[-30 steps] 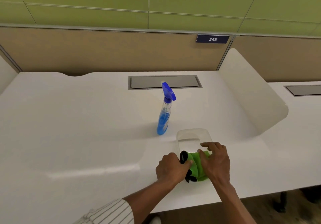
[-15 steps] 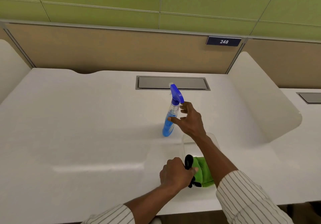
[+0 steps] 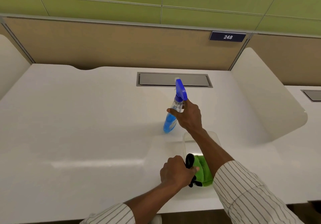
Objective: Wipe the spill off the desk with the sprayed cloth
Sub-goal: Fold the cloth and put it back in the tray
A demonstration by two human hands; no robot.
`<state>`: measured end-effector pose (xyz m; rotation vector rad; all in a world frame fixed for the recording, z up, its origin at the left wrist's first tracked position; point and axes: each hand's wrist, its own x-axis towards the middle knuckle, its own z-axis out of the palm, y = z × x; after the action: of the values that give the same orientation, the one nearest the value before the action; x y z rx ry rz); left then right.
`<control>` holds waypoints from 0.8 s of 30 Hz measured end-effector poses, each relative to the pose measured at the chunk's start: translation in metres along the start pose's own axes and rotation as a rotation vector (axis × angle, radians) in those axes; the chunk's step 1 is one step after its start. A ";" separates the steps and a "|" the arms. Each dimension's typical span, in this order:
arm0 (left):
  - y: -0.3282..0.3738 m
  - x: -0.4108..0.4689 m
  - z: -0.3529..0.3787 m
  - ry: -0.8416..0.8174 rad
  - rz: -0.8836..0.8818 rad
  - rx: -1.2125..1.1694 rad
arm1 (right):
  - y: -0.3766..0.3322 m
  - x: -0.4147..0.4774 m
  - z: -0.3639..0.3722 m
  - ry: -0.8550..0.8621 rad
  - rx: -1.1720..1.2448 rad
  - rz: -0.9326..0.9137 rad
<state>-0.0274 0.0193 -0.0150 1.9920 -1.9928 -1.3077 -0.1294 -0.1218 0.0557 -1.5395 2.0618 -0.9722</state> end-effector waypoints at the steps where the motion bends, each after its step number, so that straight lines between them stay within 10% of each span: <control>1: 0.000 -0.001 -0.001 -0.005 0.000 -0.009 | -0.002 -0.004 -0.007 0.045 -0.010 -0.016; 10: -0.003 -0.001 -0.004 -0.024 -0.008 -0.073 | -0.016 -0.056 -0.091 0.376 -0.082 -0.129; 24: -0.001 -0.001 -0.002 -0.021 -0.014 -0.062 | 0.042 -0.099 -0.082 0.426 -0.154 0.092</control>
<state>-0.0249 0.0191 -0.0137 1.9771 -1.9254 -1.3806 -0.1804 0.0019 0.0716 -1.3840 2.5264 -1.2146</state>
